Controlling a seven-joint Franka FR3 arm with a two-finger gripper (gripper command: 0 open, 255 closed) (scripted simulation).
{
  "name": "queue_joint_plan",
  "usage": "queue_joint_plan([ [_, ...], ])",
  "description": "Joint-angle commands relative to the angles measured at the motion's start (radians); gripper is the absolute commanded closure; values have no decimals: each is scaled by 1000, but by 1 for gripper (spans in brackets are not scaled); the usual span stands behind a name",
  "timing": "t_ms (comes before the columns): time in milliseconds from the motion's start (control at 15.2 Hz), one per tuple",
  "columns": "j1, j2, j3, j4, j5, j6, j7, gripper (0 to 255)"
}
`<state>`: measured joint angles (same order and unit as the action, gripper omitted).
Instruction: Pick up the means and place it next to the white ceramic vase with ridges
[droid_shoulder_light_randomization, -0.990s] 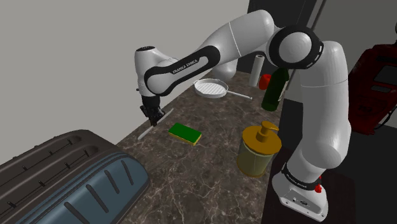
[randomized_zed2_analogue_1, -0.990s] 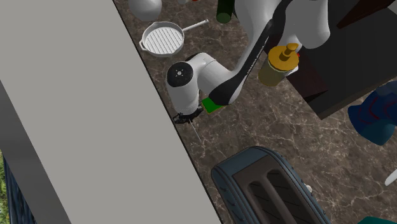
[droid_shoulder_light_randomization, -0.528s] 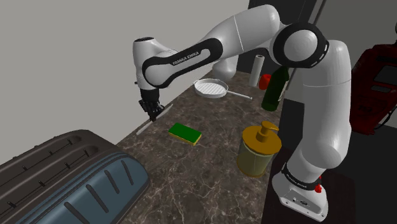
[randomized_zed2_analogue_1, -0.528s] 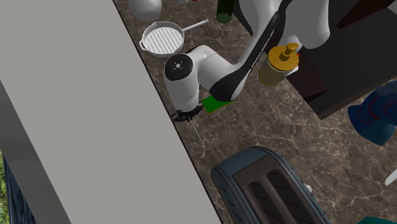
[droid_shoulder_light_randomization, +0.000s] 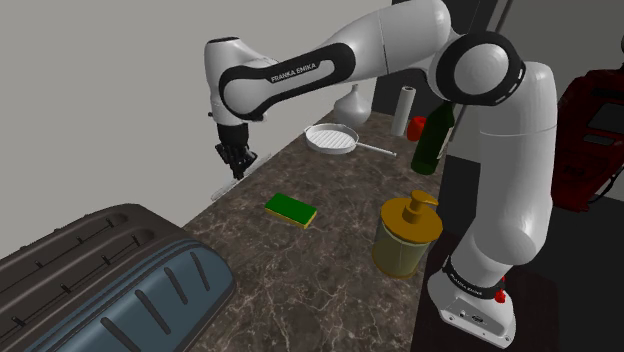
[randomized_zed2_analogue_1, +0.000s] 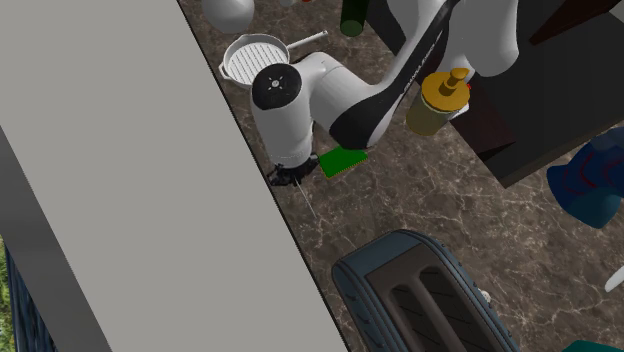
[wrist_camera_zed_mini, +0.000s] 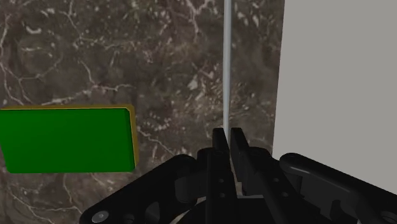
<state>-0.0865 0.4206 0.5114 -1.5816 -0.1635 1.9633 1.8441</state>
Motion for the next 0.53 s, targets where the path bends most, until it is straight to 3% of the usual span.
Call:
queue_joint_plan([
  [0, -1, -9, 3, 16, 5, -25, -2, 255],
  [462, 2, -25, 8, 90, 15, -112, -7, 255],
])
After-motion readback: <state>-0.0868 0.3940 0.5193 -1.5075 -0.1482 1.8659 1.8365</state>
